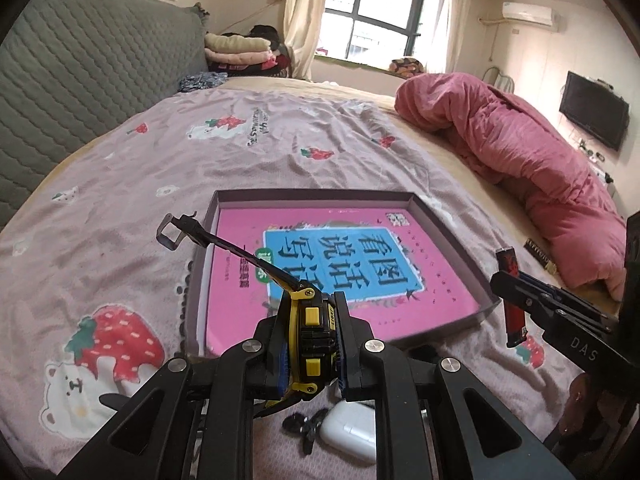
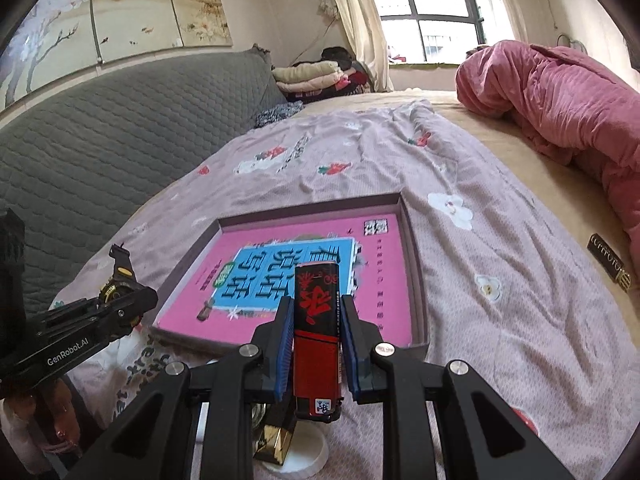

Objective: Organize rigid objects
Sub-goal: 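Lift and carry the watch and red tube over the tray with both tools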

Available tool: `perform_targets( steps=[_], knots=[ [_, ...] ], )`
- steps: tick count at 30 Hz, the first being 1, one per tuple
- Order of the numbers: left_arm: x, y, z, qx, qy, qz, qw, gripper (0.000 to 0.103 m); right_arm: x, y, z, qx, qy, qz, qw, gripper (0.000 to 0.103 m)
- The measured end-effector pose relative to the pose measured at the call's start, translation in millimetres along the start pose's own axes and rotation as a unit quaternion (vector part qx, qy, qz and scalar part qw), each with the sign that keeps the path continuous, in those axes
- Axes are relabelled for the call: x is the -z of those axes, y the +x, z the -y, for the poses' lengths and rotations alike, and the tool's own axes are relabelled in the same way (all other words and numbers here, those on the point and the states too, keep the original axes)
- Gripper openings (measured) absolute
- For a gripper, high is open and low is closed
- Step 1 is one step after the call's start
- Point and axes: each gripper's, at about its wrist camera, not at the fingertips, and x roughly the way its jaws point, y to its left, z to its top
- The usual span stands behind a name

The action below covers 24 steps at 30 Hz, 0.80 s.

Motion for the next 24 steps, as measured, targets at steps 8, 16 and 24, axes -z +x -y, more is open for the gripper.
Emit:
perform_targets(
  steps=[8, 16, 24],
  knots=[
    [-9, 11, -9, 0.002, -0.014, 0.005, 0.9999, 0.017, -7, 4, 3, 0.004, 0.0, 0.014, 1.0, 0.023],
    [-23, 15, -9, -0.003, -0.003, 0.028, 0.9996, 0.018, -14, 5, 6, 0.006, 0.007, 0.029, 1.0, 0.023],
    [-30, 31, -4, -0.016, 0.017, 0.027, 0.9993, 0.018, -16, 10, 10, 0.011, 0.009, 0.029, 0.999, 0.023]
  ],
)
